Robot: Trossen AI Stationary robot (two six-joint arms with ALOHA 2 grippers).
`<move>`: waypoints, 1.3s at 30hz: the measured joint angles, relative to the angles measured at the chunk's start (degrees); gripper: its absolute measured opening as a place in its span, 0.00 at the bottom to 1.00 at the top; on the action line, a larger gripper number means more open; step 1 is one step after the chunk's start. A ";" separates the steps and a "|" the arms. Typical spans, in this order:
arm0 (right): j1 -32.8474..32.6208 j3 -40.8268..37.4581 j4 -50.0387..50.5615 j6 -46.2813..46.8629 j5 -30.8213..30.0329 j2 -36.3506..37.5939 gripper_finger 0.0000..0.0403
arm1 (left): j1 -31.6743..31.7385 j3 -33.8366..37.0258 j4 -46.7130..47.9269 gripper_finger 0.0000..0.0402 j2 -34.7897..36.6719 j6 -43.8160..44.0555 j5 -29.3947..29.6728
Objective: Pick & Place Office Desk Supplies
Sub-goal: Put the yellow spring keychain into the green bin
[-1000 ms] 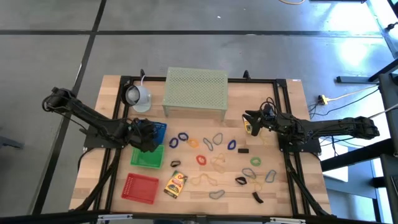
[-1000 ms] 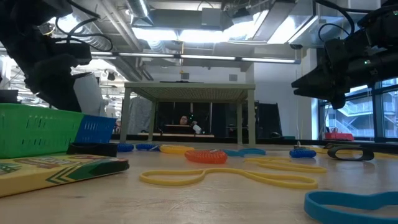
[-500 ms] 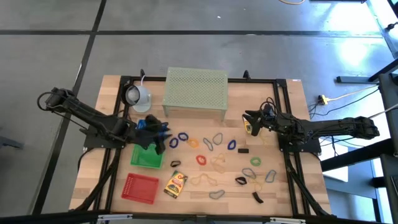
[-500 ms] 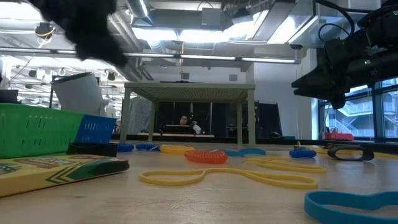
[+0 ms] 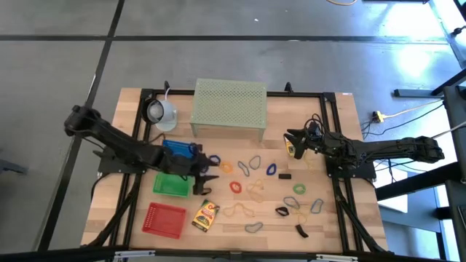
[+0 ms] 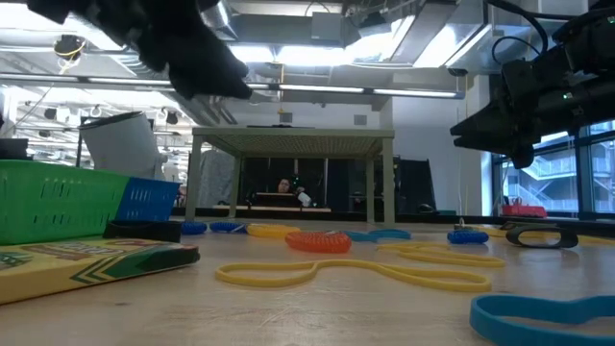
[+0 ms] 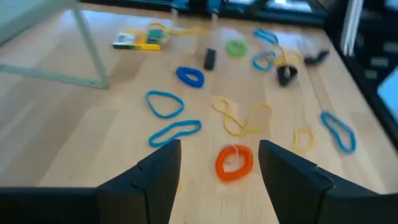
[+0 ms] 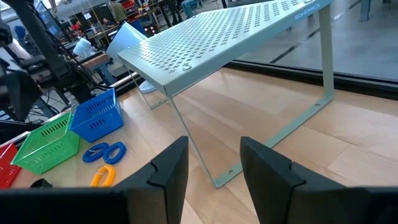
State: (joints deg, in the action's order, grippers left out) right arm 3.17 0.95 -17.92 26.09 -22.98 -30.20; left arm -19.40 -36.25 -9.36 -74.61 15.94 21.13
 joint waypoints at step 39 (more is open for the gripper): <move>-0.01 -0.01 -0.01 0.00 -0.12 0.00 0.36 | 17.21 -4.53 -7.15 0.41 -26.93 -18.56 -26.36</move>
State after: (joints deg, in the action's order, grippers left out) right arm 3.16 0.94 -17.92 26.09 -23.10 -30.20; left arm -2.19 -40.77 -16.52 -101.53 -2.62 -5.23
